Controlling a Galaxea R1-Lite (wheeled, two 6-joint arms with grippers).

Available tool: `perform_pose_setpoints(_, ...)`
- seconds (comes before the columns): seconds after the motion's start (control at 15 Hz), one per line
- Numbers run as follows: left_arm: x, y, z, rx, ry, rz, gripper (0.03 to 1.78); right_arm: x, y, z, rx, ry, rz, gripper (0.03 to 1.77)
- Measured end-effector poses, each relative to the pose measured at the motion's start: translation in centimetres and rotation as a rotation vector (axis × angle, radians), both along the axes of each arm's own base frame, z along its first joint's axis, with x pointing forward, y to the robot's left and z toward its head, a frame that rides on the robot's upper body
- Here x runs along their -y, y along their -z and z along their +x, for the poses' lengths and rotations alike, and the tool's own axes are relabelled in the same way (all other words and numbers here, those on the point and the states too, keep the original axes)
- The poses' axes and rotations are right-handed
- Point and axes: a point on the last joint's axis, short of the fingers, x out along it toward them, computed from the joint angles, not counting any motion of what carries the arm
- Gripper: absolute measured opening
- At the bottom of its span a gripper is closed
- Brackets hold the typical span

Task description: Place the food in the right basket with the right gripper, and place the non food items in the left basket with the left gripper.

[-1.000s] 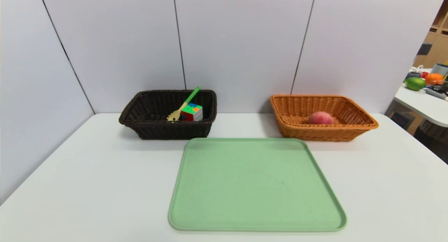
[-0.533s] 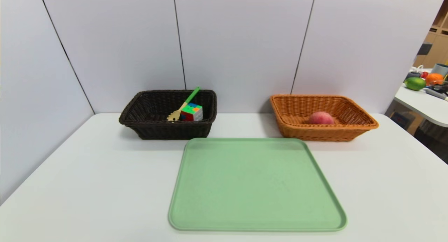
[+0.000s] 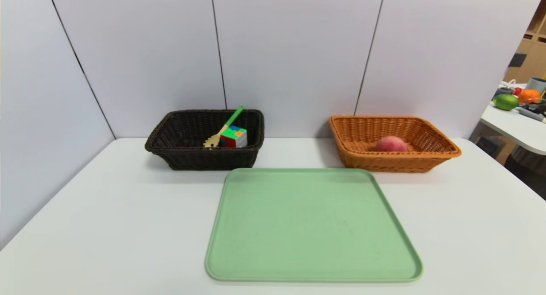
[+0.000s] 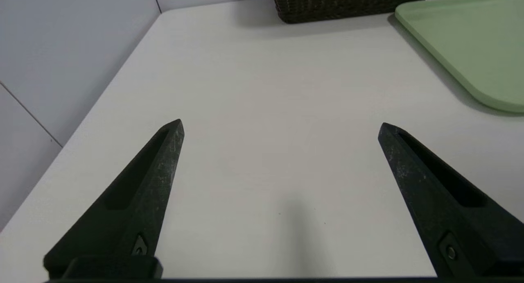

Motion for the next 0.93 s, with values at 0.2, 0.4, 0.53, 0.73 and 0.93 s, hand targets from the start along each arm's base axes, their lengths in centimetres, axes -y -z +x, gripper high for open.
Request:
perform_pose_setpoints(0.2,0.01,0.14,0.0,-0.013,0.003,-0.004,1.69,0.0,0.58,0.16,-0.022,-0.002,0.004,1.7)
perform_pose_setpoints(0.4,0.0,0.13,0.0,-0.013,0.002,-0.014,1.69,0.01,0.66,0.18,-0.029,0.001,0.044,1.7)
perform_pose_setpoints(0.53,0.0,0.1,0.0,-0.01,0.001,-0.022,1.69,0.03,0.66,0.18,-0.03,0.008,0.065,1.7)
perform_pose_setpoints(0.73,0.0,0.1,0.0,-0.01,0.001,-0.019,1.69,0.05,0.67,0.21,-0.037,0.016,0.102,1.7)
perform_pose_setpoints(0.93,0.0,0.09,0.0,-0.009,0.001,-0.023,1.69,0.08,0.62,0.21,-0.036,0.027,0.115,1.7)
